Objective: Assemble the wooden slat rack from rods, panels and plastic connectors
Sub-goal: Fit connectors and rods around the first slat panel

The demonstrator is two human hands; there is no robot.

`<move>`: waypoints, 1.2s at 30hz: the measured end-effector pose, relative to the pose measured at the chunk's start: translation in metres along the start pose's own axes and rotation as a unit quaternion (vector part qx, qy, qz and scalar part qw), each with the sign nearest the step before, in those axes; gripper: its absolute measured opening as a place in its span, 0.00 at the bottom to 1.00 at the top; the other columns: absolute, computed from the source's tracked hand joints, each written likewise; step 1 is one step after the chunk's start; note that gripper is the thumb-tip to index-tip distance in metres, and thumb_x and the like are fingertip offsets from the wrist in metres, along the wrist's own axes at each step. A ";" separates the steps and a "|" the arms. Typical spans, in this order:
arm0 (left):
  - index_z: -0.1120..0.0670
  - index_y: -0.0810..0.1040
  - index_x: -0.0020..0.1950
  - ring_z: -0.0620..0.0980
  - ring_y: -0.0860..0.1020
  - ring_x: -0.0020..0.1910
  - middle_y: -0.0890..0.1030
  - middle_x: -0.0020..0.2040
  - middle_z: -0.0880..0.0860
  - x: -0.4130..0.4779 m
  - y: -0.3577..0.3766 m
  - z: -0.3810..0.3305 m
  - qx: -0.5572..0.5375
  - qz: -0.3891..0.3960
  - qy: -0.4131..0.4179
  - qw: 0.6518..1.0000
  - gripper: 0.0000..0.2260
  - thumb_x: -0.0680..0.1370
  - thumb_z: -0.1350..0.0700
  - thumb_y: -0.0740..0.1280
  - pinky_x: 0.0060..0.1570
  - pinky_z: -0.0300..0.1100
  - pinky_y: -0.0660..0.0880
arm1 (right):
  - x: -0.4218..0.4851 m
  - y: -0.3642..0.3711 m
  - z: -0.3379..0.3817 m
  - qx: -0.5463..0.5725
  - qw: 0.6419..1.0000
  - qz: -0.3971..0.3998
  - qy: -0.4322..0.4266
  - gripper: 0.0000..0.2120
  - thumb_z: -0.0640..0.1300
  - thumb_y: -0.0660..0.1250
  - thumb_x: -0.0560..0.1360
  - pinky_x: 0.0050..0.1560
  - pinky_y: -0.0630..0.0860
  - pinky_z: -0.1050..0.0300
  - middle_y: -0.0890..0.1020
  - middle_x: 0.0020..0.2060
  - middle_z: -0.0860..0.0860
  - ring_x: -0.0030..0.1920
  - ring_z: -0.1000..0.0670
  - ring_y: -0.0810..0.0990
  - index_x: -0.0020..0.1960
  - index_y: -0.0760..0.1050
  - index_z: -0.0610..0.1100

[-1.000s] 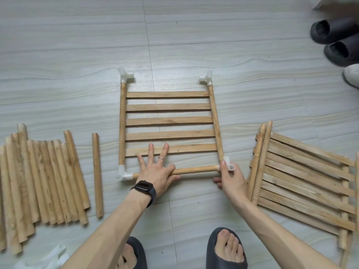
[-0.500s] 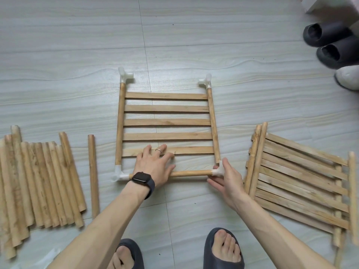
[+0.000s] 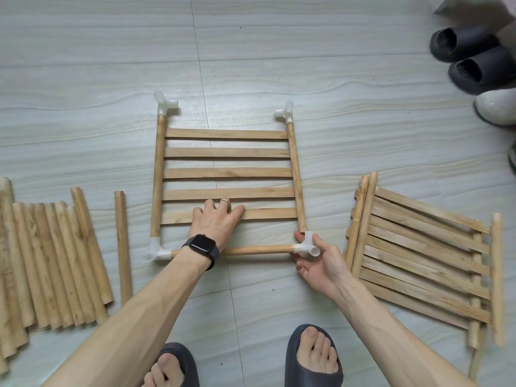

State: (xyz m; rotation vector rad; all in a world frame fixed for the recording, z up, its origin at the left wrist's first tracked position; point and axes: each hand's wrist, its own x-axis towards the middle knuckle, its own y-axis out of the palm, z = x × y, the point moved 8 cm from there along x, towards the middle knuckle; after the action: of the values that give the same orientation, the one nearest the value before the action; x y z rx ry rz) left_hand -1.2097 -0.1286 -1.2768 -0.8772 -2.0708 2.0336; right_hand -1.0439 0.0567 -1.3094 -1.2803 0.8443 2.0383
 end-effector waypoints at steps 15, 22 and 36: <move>0.39 0.71 0.67 0.57 0.70 0.57 0.74 0.62 0.50 0.000 -0.006 -0.001 -0.056 -0.020 -0.004 0.998 0.12 0.85 0.50 0.56 0.51 0.52 0.68 | 0.000 0.003 0.014 0.029 0.998 0.056 0.021 0.11 0.47 0.59 0.81 0.36 0.60 0.58 0.85 0.58 0.56 0.39 0.53 0.73 0.61 0.74 0.46; 0.43 0.74 0.70 0.60 0.71 0.55 0.75 0.62 0.54 -0.001 -0.013 -0.002 -0.102 -0.019 0.027 0.994 0.15 0.84 0.53 0.59 0.50 0.50 0.74 | -0.005 0.008 0.016 0.050 0.991 0.117 0.036 0.15 0.48 0.64 0.77 0.37 0.59 0.56 0.84 0.57 0.57 0.38 0.54 0.77 0.63 0.75 0.48; 0.50 0.82 0.63 0.60 0.75 0.45 0.77 0.52 0.58 -0.006 -0.039 0.001 -0.203 -0.062 0.078 0.974 0.12 0.80 0.57 0.67 0.44 0.44 0.65 | -0.029 0.027 0.017 0.131 0.969 0.210 0.019 0.12 0.46 0.69 0.74 0.41 0.59 0.57 0.80 0.44 0.55 0.37 0.55 0.70 0.55 0.85 0.44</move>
State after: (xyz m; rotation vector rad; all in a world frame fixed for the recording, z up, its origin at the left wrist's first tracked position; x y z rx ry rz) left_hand -1.2179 -0.1302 -1.2377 -0.9008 -2.4206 1.4518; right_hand -1.0627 0.0486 -1.2717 -1.0608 1.4510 2.1245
